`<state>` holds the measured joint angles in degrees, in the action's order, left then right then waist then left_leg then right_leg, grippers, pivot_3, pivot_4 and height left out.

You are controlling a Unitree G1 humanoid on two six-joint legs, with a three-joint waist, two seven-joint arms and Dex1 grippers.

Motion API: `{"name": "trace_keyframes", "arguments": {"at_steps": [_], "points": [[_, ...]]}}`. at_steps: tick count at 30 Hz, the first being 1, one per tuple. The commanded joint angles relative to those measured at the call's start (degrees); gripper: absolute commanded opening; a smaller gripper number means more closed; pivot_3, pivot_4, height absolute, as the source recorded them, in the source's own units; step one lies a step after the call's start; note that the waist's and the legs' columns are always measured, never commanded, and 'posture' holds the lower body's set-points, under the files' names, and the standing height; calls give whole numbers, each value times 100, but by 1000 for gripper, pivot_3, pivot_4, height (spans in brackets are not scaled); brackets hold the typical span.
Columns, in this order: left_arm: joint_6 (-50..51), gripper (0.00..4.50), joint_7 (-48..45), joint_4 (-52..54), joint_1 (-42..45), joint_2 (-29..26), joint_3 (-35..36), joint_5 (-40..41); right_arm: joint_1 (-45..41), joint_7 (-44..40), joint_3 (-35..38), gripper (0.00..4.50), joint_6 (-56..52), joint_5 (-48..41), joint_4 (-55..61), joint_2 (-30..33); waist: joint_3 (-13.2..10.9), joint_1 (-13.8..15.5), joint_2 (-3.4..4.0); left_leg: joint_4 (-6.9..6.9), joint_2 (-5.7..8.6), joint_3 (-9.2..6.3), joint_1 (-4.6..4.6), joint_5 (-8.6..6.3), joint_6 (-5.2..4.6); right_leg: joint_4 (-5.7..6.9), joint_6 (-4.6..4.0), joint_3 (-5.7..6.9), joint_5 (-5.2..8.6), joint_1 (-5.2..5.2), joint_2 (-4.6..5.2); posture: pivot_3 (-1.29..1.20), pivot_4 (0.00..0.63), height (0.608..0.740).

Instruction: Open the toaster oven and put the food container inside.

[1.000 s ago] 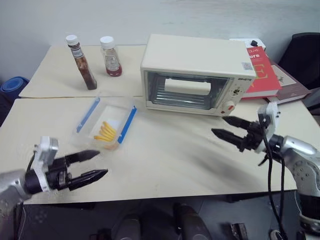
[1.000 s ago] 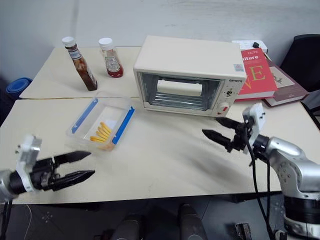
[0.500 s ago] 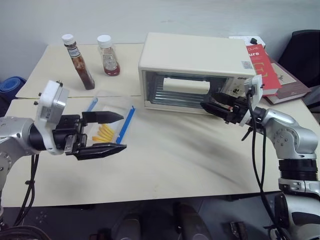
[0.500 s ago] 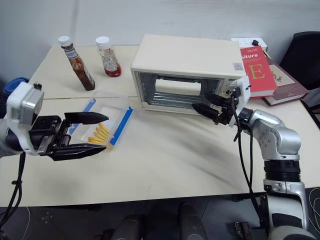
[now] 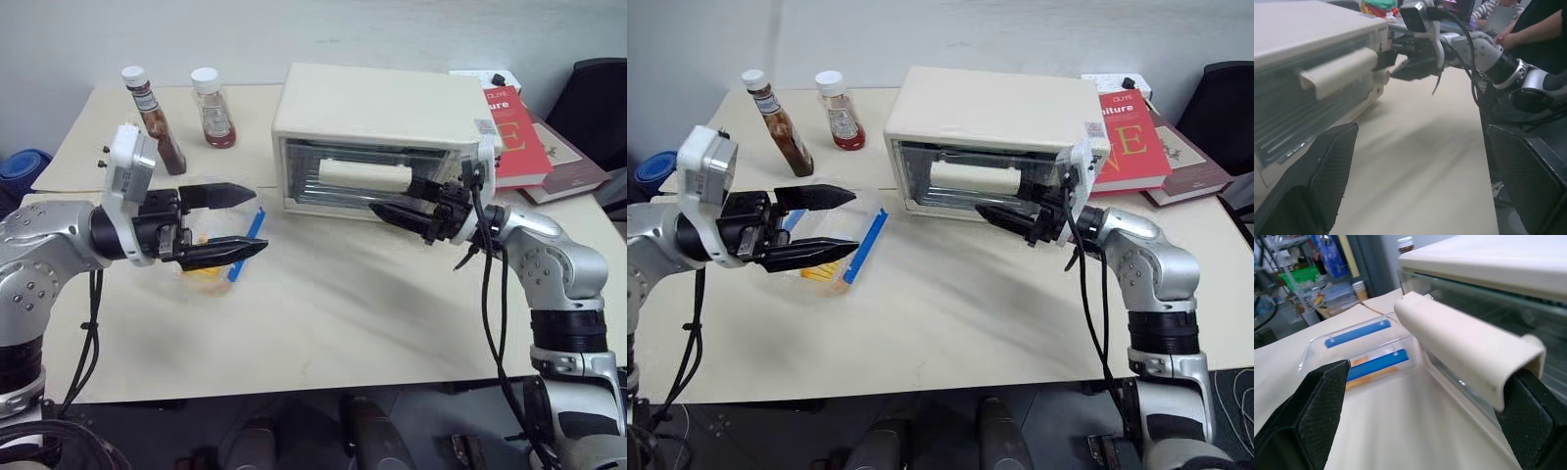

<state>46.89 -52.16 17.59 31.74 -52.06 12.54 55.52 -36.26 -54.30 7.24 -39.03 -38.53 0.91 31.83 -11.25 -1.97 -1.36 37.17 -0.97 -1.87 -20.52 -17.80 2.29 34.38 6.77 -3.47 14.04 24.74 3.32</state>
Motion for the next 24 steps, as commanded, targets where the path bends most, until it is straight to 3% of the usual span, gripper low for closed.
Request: {"name": "trace_keyframes", "arguments": {"at_steps": [1, 4, 7, 11, 20, 24], "points": [[-121, 4500, 91, -251, 427, 137, -139, -276, 179, -150, 131, 4428, -137, -408, 761, 99, 0, -9, 0, 0, 0, 1, 0, 0, 0, 1, 0, 0, 0, 2, 0, 0, 150, 740], [-221, 4500, 162, -638, 869, 348, -365, -627, 476, -200, 74, 4428, -175, -465, 1114, 181, -3, 2, 3, -1, -1, 0, -3, 0, 0, 2, 0, 0, 0, 8, -3, 0, 150, 740], [-491, 3928, 246, -1300, 1500, 677, -747, -1222, 826, -197, 44, 4500, -123, -465, 1377, 177, -3, 29, 3, -1, 0, -5, -15, 0, 0, 4, 1, 2, 1, 20, -4, 0, 150, 740], [-896, 2770, 201, -2156, 2196, 1036, -1220, -2018, 1051, 12, 33, 4500, 47, -296, 1346, 44, -3, 21, 3, 16, 3, -4, -69, 5, 8, 38, 8, 0, -3, 68, -4, 0, 150, 740], [-1968, 22, -231, -3710, 3056, 1790, -1953, -3353, 1333, 86, 88, 4500, 98, -449, 1640, 28, -3, 30, 3, 16, 4, 0, -73, 9, 11, 39, 9, -2, -4, 72, -3, 0, 150, 740], [-2412, 22, -784, -3639, 2847, 1769, -2361, -3792, 1595, 225, 208, 4500, 73, -474, 1924, 123, -3, 35, 4, 7, 3, -2, -76, 9, 11, 36, 9, -2, -4, 75, -4, 0, 150, 740]]}}
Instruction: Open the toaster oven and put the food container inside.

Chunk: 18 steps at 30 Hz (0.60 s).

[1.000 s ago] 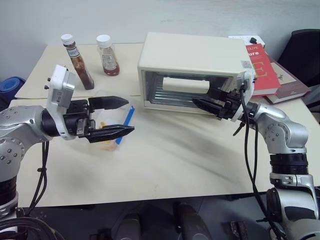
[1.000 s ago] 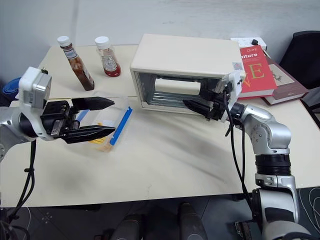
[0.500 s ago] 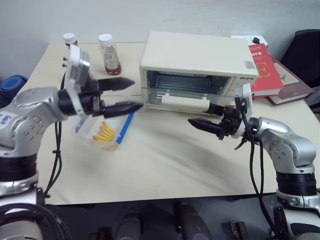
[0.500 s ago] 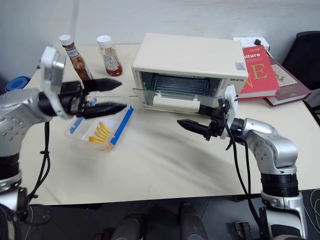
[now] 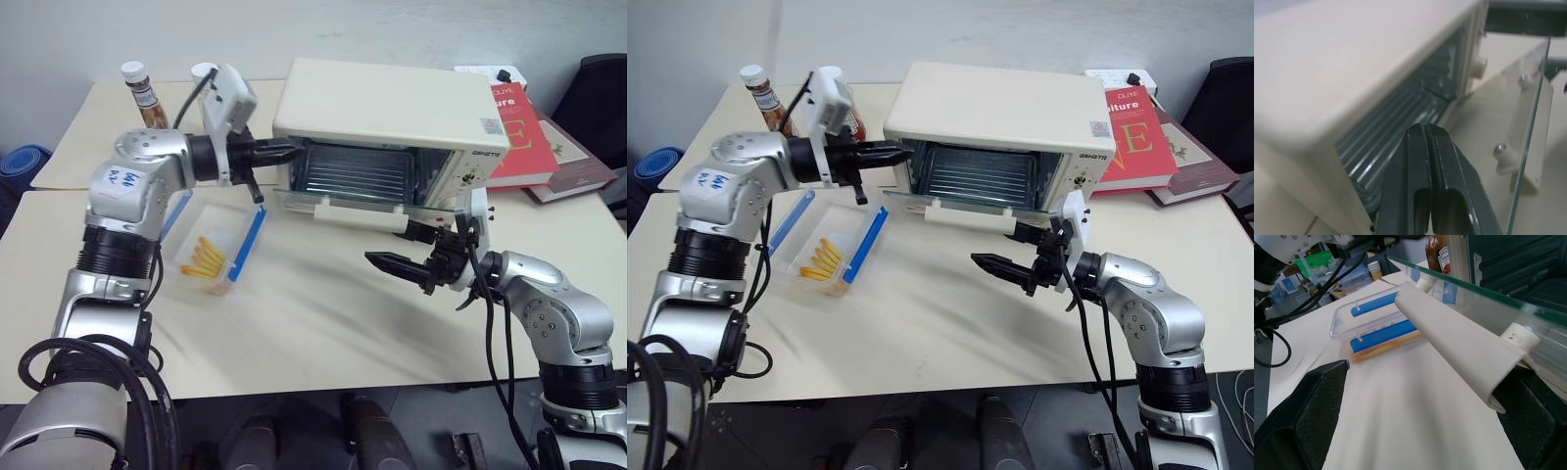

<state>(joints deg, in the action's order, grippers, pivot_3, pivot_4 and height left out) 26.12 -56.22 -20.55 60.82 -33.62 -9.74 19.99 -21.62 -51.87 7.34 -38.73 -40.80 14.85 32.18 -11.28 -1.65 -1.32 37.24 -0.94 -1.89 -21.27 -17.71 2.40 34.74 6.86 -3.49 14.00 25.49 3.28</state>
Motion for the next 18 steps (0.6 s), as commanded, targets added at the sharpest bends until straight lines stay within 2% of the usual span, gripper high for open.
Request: {"name": "trace_keyframes", "arguments": {"at_steps": [1, 4, 9, 13, 18], "points": [[-369, 22, -474, 198, -96, -77, -161, -280, 192, 21, 237, 4500, 35, -270, 589, 110, 0, 6, 0, -2, 0, 0, 0, 0, 0, -1, 1, 0, 1, 0, 0, 0, 150, 740], [-578, 22, -714, 268, -232, -58, -276, -467, 634, 268, 509, 4500, -57, -357, 950, 233, 0, 19, 0, -1, 1, 0, -8, 0, 0, -10, 3, 0, 2, 0, 2, 0, 150, 740], [-900, 22, -1056, 363, -363, 27, -456, -729, 1955, 699, 1175, 4500, -273, -440, 1872, 538, 0, 82, 0, 12, 3, -3, -12, -3, -5, -10, 7, 0, 2, -2, 3, 0, 150, 740], [-1837, 22, -1159, 388, -692, -44, -876, -1406, 3166, 751, 2170, 4500, -565, -1346, 2841, 777, 0, 128, 2, 35, 8, -2, 2, -5, -9, -15, 12, -11, 1, -17, 2, 0, 150, 740], [-2081, 22, -727, 382, -981, 234, -1075, -1927, 3508, 1068, 2933, 4500, -600, -2354, 3229, 1083, -3, 118, -5, 52, 3, -3, 30, 1, -21, -31, 9, -15, 2, -85, -6, 0, 150, 740]]}}
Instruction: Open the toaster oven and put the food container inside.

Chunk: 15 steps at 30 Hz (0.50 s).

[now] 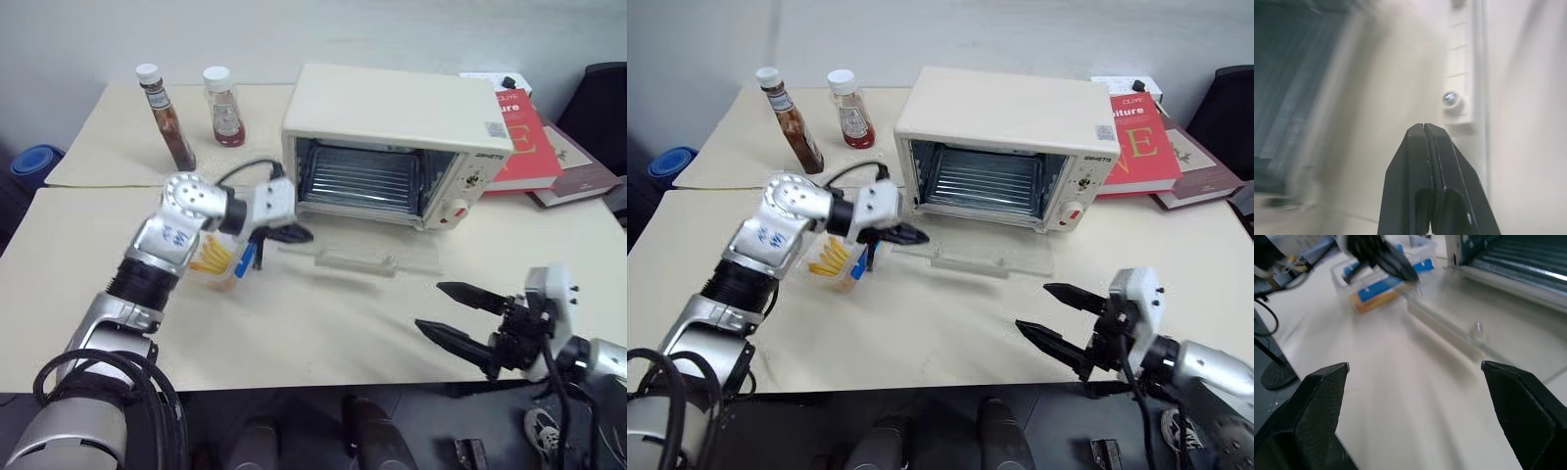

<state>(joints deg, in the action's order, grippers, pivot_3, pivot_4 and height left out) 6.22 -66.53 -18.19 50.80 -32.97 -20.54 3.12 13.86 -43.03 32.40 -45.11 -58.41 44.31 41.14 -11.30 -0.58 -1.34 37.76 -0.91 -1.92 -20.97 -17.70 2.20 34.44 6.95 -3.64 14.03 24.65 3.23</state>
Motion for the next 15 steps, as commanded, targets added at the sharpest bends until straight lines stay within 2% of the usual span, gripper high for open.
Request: {"name": "trace_keyframes", "arguments": {"at_steps": [1, 3, 6, 8, 12, 15], "points": [[-77, 22, 395, 180, -18, 230, -5, -317, -68, 272, 482, 4500, 52, -754, 264, 242, -2, 18, -8, 2, 0, -4, 4, 2, -3, -8, -9, 0, 3, -12, -1, 0, 150, 740], [25, 22, 553, 394, -170, 290, 3, -433, -288, 394, 600, 4500, 97, -1186, 121, 416, -1, 21, -10, 5, 0, -12, 4, 7, -11, -30, -29, 2, -2, -12, -4, 0, 150, 740], [212, 22, 835, 873, -390, 275, 229, -443, -665, 459, 628, 4500, 119, -1606, -81, 727, 0, 23, -9, 6, -1, -11, 0, 3, -17, -27, 7, 0, -21, -10, -3, 0, 150, 740], [982, 22, 920, 1640, -597, 194, 632, -49, -1012, 358, 510, 4500, 116, -1745, -259, 978, 0, 20, -9, 7, -1, -14, 2, -2, -26, -16, 11, 1, -23, -3, -3, 0, 150, 740], [3184, 22, 1181, 3636, -1287, -148, 1699, 933, -1767, -44, -32, 4500, 60, -1638, -739, 1419, -1, 9, -9, 16, -5, -24, -18, -14, -48, 9, 10, 10, -21, 23, -2, 0, 150, 740], [4397, 662, 1493, 4675, -1856, -426, 2430, 1419, -2258, -499, -512, 4500, 85, -1382, -1171, 1576, -1, 21, -8, 19, -6, -31, -15, -16, -51, 6, 4, 18, -14, 20, -2, 0, 150, 740]]}}
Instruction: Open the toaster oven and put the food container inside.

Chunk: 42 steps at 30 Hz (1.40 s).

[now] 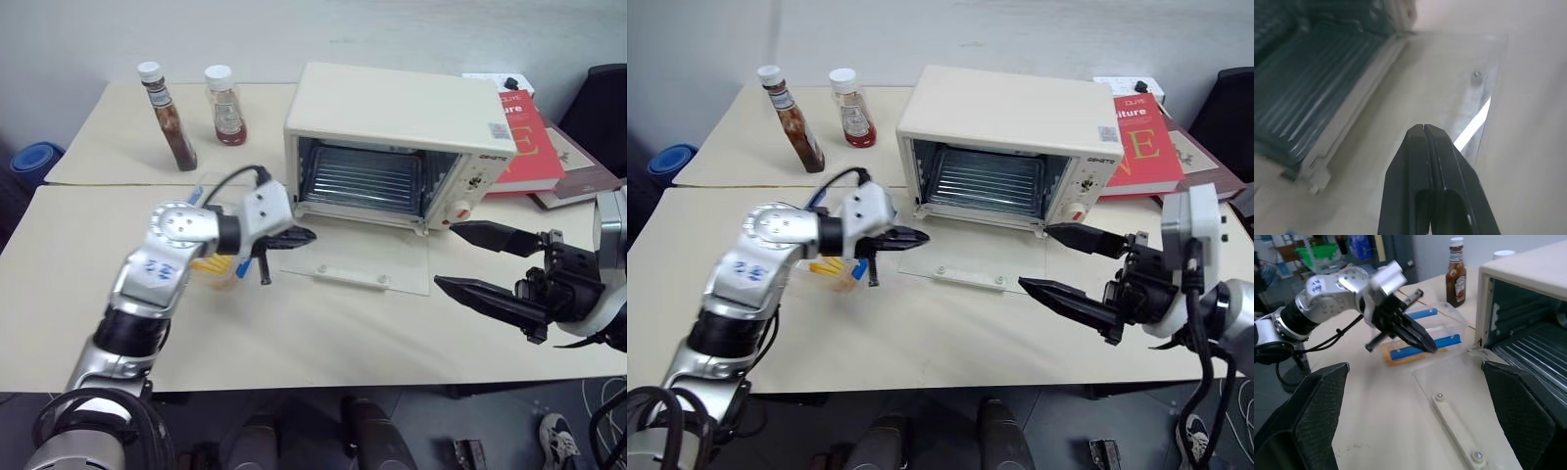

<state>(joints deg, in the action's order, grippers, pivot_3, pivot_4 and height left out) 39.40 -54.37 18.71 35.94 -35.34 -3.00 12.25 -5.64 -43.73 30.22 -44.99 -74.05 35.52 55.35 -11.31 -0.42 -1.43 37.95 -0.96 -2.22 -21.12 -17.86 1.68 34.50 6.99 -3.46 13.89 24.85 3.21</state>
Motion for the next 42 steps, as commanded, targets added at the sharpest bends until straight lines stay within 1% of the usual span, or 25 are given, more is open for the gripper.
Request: {"name": "trace_keyframes", "arguments": {"at_steps": [1, 2, 3, 5, 6, 7, 9, 10, 11, 13, 16, 18, 19, 20, 25, 28, 29, 31, 34, 36, 40, 42], "points": [[1562, 950, 360, 1408, -668, -294, 1102, 723, -559, -669, -568, 4500, 119, 372, -517, 192, 0, -6, 0, 0, 1, 1, 4, 0, 0, 2, -1, -1, 1, -2, 0, 0, 150, 740], [2021, 1214, 463, 1791, -938, -351, 1528, 923, -794, -913, -835, 4500, 182, 596, -739, 209, -1, -29, 0, 3, 1, -1, 6, 0, 0, 1, -1, 1, 1, -7, 0, 0, 150, 740], [2525, 1576, 564, 2161, -1202, -359, 2018, 1109, -1067, -1152, -1147, 4500, 254, 863, -962, 201, -1, -40, -1, 4, 1, 0, 7, 0, 0, 2, -2, 1, 2, -10, 0, 0, 150, 740], [3474, 2255, 693, 2846, -1635, -259, 2958, 1436, -1603, -1525, -1685, 4500, 379, 1304, -1382, 105, -3, -79, -5, 10, 1, -3, 10, 0, 0, 4, -3, 5, 2, -12, 0, 0, 150, 740], [3817, 2497, 697, 3234, -2000, -229, 3474, 1480, -1940, -1702, -1959, 4500, 413, 1487, -1641, 2, -3, -104, -5, 12, 1, -5, 9, 0, 0, 4, -4, 7, 2, -11, 0, 0, 150, 740], [4051, 2767, 725, 3497, -2229, -216, 3810, 1541, -2165, -1840, -2134, 4500, 442, 1615, -1831, -71, -3, -117, -4, 12, 1, -8, 9, 0, 0, 5, -4, 8, 3, -12, 0, 0, 150, 740], [4463, 3420, 747, 3900, -2749, -119, 4583, 1535, -2594, -2120, -2473, 4500, 530, 1915, -2197, -239, -3, -126, -4, 9, 1, -9, 10, -1, 1, 3, -8, 11, 5, -11, 0, 0, 150, 740], [4723, 3670, 782, 4020, -2882, 67, 5002, 1540, -2786, -2205, -2638, 4500, 570, 2050, -2331, -358, -3, -124, -4, 9, 0, -10, 10, -1, 2, 4, -11, 12, 6, -10, 0, 0, 150, 740], [5010, 3909, 930, 4093, -2879, 410, 5407, 1553, -2984, -2276, -2798, 4500, 610, 2186, -2478, -499, -3, -124, -2, 8, 0, -15, 11, -1, 2, 4, -13, 16, 8, -11, 0, 0, 150, 740], [5281, 4480, 1274, 4129, -2808, 862, 5809, 1644, -3214, -2398, -2961, 4500, 666, 2388, -2674, -686, -2, -105, -1, 10, 1, -15, 13, -1, 4, 9, -14, 18, 8, -13, 1, 0, 150, 740], [5310, 4480, 2159, 4129, -2909, 1877, 6042, 1529, -3416, -2698, -3069, 4500, 738, 2584, -2803, -822, -1, -58, -1, 15, 7, -36, 13, 1, 9, 6, -12, 31, 7, -25, 9, 0, 150, 740], [5310, 4480, 2595, 4129, -2828, 2396, 6185, 1544, -3502, -2807, -3073, 4500, 731, 2645, -2842, -857, -1, -49, -4, 18, 11, -33, 12, -3, 25, 1, -8, 30, 4, -28, 16, 0, 150, 740], [5310, 4480, 2863, 4129, -2685, 2718, 6252, 1520, -3539, -2852, -3061, 4500, 713, 2658, -2850, -862, 0, -42, -6, 20, 12, -33, 7, -4, 33, 0, -7, 30, 4, -27, 17, 0, 150, 740], [5310, 4480, 3068, 4129, -2580, 2929, 6299, 1525, -3565, -2886, -3053, 4500, 700, 2675, -2856, -872, 1, -28, -6, 21, 11, -34, 6, -6, 38, -4, -6, 31, 3, -27, 17, 0, 150, 740], [5310, 4480, 4478, 3874, -1504, 4365, 6685, 1349, -3585, -2799, -2975, 4500, 551, 2677, -2638, -922, 2, 20, -8, 25, 14, -32, 7, -7, 45, -8, 0, 31, -1, -31, 18, 0, 150, 740], [5310, 4480, 4978, 3995, -1273, 4997, 6778, 1492, -3453, -2698, -2893, 4500, 482, 2626, -2480, -951, 0, 9, -12, 22, 12, -30, 1, -12, 53, -17, 1, 30, -2, -28, 13, 0, 150, 740], [5310, 4480, 5122, 4018, -1234, 5096, 6770, 1543, -3422, -2657, -2867, 4500, 453, 2612, -2445, -971, 0, 3, -12, 22, 10, -29, 4, -14, 57, -18, 1, 29, -2, -28, 12, 0, 150, 740], [5310, 4480, 5596, 3992, -893, 5429, 6818, 1585, -3305, -2503, -2827, 4500, 386, 2554, -2282, -1056, -1, 5, -13, 19, 9, -21, 4, -15, 59, -18, 1, 24, -2, -25, 13, 0, 150, 740], [5310, 4480, 6256, 3829, -492, 5617, 6877, 1687, -3185, -2350, -2741, 4500, 311, 2499, -2123, -1163, -1, 13, -13, 22, 11, -18, 5, -15, 59, -20, 6, 21, -4, -27, 14, 0, 150, 740], [5310, 4480, 6666, 3677, -431, 5620, 6843, 1878, -3129, -2243, -2682, 4500, 273, 2454, -2061, -1217, -1, 18, -14, 23, 11, -16, 5, -15, 59, -21, 8, 20, -5, -27, 14, 0, 150, 740], [5310, 4480, 7551, 3235, -437, 5455, 6568, 2493, -2970, -2080, -2578, 4500, 190, 2320, -1871, -1258, -1, 28, -16, 24, 13, -19, 4, -15, 60, -21, 8, 20, -6, -29, 14, 0, 150, 740], [5310, 4480, 7947, 2970, -468, 5224, 6456, 2958, -2903, -2031, -2547, 4500, 177, 2296, -1788, -1270, -1, 38, -16, 24, 15, -21, 4, -15, 60, -22, 9, 20, -6, -29, 16, 0, 150, 740]]}}
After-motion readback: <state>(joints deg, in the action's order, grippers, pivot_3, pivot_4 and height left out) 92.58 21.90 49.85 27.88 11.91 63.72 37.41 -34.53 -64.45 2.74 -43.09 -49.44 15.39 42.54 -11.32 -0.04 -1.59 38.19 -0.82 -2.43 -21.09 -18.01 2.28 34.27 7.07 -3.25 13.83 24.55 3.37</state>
